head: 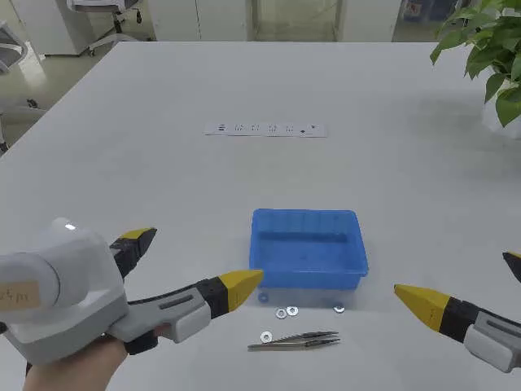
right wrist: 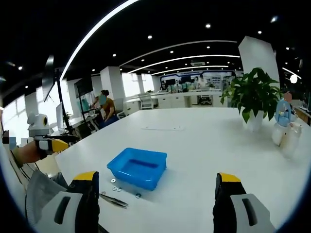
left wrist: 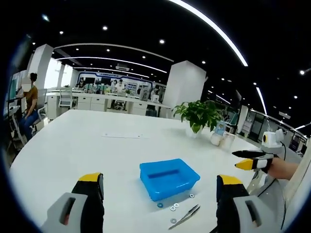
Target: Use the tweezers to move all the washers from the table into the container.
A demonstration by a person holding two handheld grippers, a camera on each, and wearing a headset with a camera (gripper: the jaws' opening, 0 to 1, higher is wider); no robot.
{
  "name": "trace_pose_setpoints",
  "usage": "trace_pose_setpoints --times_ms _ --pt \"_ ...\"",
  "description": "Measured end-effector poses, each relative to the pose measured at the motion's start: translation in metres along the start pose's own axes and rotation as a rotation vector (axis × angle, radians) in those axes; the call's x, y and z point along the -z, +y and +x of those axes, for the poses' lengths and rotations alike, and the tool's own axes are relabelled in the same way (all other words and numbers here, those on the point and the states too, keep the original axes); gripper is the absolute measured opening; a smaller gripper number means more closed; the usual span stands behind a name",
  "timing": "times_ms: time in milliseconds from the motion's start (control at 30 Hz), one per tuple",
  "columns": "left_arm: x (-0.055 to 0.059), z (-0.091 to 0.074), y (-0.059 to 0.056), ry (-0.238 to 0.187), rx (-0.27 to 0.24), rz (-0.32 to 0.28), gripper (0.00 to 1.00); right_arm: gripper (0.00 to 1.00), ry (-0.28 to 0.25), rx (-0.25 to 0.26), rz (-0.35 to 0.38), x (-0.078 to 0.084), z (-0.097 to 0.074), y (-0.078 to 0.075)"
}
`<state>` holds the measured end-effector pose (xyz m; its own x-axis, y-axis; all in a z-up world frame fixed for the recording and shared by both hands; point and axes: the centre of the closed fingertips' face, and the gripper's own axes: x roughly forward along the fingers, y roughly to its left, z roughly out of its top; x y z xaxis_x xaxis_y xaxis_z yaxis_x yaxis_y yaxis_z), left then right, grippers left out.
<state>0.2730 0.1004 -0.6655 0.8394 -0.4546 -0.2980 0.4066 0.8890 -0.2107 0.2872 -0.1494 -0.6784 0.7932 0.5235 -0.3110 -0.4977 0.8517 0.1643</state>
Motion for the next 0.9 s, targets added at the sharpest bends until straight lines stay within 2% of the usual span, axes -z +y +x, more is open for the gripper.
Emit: trace_pose_setpoints --times_ms 400,667,900 --pt "0.0001 -0.0071 0.0048 -0.003 -0.023 -0.01 0.99 0.99 0.009 -0.017 -0.002 0.0007 0.0059 0.0031" --pt "-0.0005 -0.007 0.0028 -0.007 -0.024 -0.011 0.99 0.99 0.009 -0.011 -0.004 0.0017 0.0047 -0.0002" --pt "0.0034 -0.0083 0.0051 0.004 -0.028 -0.015 0.99 0.99 0.009 -0.021 -0.01 -0.0007 0.0084 0.0029"
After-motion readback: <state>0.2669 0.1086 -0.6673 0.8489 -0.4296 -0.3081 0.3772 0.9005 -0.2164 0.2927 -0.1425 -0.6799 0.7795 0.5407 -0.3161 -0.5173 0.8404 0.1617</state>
